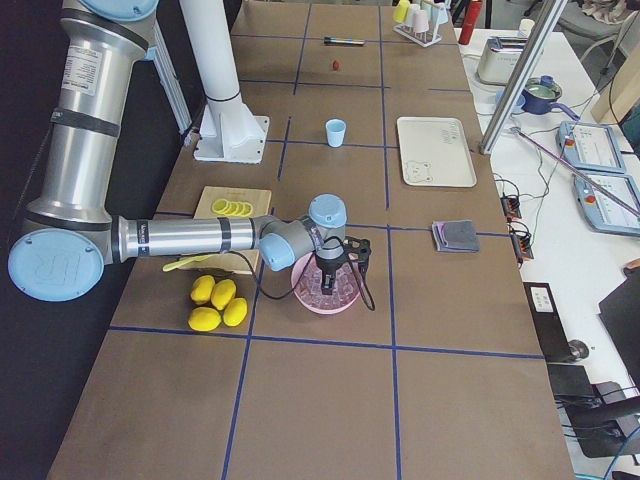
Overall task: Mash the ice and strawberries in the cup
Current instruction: 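Lower the right gripper into the bowl and grasp another ice cube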
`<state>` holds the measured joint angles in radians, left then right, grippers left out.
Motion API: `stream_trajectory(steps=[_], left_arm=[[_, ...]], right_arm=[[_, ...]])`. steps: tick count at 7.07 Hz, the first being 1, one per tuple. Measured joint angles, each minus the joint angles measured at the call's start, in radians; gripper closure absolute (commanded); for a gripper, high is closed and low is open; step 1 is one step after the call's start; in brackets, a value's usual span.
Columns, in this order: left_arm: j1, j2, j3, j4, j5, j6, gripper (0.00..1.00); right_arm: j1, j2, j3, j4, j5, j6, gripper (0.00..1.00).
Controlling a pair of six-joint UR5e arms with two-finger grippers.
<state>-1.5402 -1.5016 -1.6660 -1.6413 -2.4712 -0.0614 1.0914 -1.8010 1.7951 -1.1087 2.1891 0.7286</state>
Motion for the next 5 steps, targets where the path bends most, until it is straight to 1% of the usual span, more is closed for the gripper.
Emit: stream_trajectory(steps=[1,2,5], left_arm=[[0.000,0.000,0.000,0.000,0.000,0.000,0.00],[0.000,0.000,0.000,0.000,0.000,0.000,0.00],[0.000,0.000,0.000,0.000,0.000,0.000,0.00]], right_arm=[[0.000,0.000,0.000,0.001,0.000,-0.001,0.89],[-0.001,-0.001,0.000,0.003,-0.001,-0.002,0.99],[0.002,-0.001,0.002,0.013,-0.002,-0.004,1.00]])
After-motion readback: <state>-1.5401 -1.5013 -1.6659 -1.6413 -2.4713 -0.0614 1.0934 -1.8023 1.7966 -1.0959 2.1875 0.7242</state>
